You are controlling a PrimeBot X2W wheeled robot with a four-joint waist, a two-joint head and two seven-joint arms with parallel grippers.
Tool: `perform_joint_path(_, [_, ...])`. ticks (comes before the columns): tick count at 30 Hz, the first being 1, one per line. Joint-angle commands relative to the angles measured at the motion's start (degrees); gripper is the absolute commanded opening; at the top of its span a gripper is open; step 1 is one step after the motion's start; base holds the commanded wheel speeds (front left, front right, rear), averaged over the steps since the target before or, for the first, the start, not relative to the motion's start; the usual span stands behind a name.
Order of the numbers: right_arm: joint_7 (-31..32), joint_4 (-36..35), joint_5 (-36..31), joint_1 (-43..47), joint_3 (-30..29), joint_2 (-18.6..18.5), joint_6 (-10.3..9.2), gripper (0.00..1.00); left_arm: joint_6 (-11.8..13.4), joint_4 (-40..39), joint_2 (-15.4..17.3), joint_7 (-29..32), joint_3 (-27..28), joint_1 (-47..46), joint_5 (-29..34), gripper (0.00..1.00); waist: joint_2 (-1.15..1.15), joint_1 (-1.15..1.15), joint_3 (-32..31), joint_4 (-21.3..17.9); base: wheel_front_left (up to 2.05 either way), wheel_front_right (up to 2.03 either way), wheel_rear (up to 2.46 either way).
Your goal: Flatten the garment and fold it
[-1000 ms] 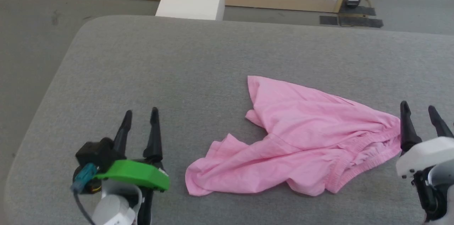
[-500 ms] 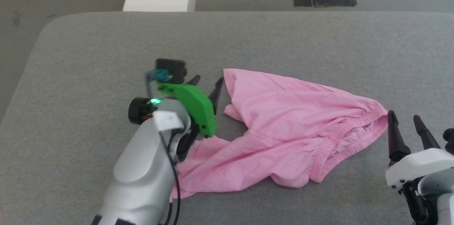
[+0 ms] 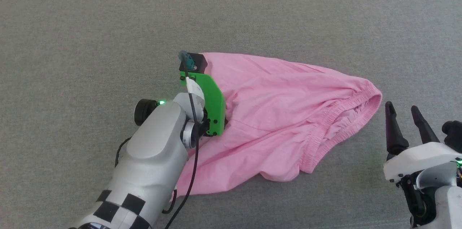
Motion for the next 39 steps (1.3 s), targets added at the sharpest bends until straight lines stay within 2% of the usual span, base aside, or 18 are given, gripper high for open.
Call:
perform_joint_path(1, [-0.6,0.2,0.2,-0.9,-0.1,0.0,-0.08,1.0,-0.5,0.4,0.0,0.2,-0.4,0.1,-1.0,0.0,0.0,0.0,0.1,0.1,0.0,0.0,0.0])
perform_joint_path(4, [-0.7,0.3,-0.2,-0.9,-0.4,0.0,-0.08,1.0,-0.8,-0.5,0.0,-2.1,-0.1,0.4,-3.0,0.0,0.0,0.0,-0.3,1.0,0.0,0.0,0.0])
perform_joint_path(10, [-0.2,0.0,-1.2,-0.4,-0.7,0.0,-0.08,1.0,-1.2,-5.0,0.1,-9.5,4.1,1.2,-7.4,0.0,0.0,0.0,-3.0,4.4,0.0,0.0,0.0])
perform_joint_path(14, [0.2,-0.1,-1.3,0.3,-0.9,0.0,-0.08,1.0,-1.1,-11.3,2.2,-13.0,6.1,4.8,-8.4,0.0,0.0,0.0,-5.2,7.5,0.0,0.0,0.0])
perform_joint_path(17, [0.7,-0.1,-1.4,1.0,-0.6,0.0,-0.08,1.0,0.1,-16.9,4.2,-13.3,6.5,9.5,-8.3,0.0,0.0,0.0,-6.6,10.1,0.0,0.0,0.0])
perform_joint_path(23, [1.3,-0.3,-1.2,1.8,0.4,0.0,-0.08,1.0,5.0,-27.4,7.3,-11.0,6.8,23.5,-9.2,0.0,0.0,0.0,-8.5,14.1,0.0,0.0,0.0])
perform_joint_path(26, [1.6,-0.4,-1.1,1.7,1.2,0.0,-0.08,1.0,6.7,-29.3,7.6,-9.0,5.7,30.5,-10.1,0.0,0.0,0.0,-8.8,14.9,0.0,0.0,0.0])
perform_joint_path(32, [1.9,-0.4,-1.0,1.9,1.7,0.0,-0.08,1.0,7.7,-30.9,5.4,-7.9,4.7,38.6,-13.3,0.0,0.0,0.0,-9.4,15.2,0.0,0.0,0.0])
perform_joint_path(33, [1.9,-0.4,-1.0,2.1,1.8,0.0,-0.08,1.0,7.7,-31.3,5.0,-8.1,5.1,39.2,-14.1,0.42,0.0,0.0,-9.5,15.1,0.0,0.0,0.0])
perform_joint_path(34, [1.9,-0.3,-1.0,2.3,1.8,0.0,-0.08,1.0,7.9,-31.9,4.8,-8.7,5.7,39.6,-14.6,1.0,0.0,0.0,-9.7,15.1,0.0,0.0,0.0])
perform_joint_path(39, [1.9,0.0,-0.8,3.1,1.8,0.0,-0.08,1.0,8.9,-37.2,6.0,-11.0,10.2,39.5,-16.3,1.0,0.0,0.0,-10.5,14.4,0.0,0.0,0.0])
